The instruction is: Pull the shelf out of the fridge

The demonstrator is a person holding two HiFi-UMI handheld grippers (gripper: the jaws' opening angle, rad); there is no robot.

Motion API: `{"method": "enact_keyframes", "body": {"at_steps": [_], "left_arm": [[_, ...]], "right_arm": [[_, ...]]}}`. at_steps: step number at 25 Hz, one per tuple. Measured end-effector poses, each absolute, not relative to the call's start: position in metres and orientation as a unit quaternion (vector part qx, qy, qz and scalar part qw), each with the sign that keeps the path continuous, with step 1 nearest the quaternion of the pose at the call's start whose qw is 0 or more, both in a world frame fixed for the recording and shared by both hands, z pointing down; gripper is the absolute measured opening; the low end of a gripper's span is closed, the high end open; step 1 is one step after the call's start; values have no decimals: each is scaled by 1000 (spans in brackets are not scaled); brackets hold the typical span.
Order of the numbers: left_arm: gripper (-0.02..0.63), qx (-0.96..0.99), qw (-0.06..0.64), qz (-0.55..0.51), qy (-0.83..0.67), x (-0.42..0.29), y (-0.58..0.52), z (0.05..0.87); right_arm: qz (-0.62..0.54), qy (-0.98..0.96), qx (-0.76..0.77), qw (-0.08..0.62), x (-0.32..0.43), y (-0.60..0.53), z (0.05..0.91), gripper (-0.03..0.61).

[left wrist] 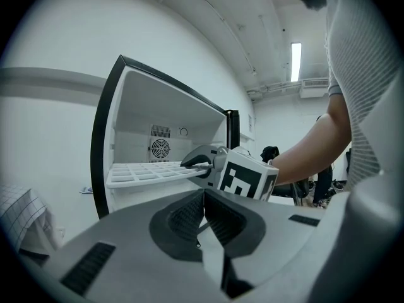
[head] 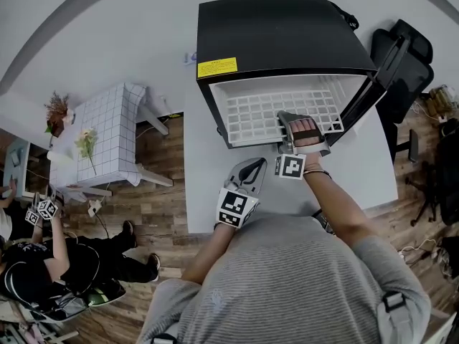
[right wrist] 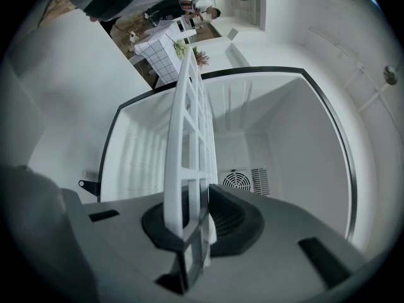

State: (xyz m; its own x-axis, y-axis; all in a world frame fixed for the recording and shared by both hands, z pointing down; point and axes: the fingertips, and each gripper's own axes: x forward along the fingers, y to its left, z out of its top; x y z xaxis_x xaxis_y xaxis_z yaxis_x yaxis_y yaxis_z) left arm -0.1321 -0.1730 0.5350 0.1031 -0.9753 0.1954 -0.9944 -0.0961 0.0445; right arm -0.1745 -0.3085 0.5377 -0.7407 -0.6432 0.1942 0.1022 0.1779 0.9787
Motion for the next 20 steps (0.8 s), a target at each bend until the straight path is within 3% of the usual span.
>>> {"method": "enact_keyframes", "body": {"at_steps": [20], "left_arm": [[11,730,80,59,-676,-108,-152,528]], "right_arm": [[-609,-708,186,303,-162,-297,538,37]]}}
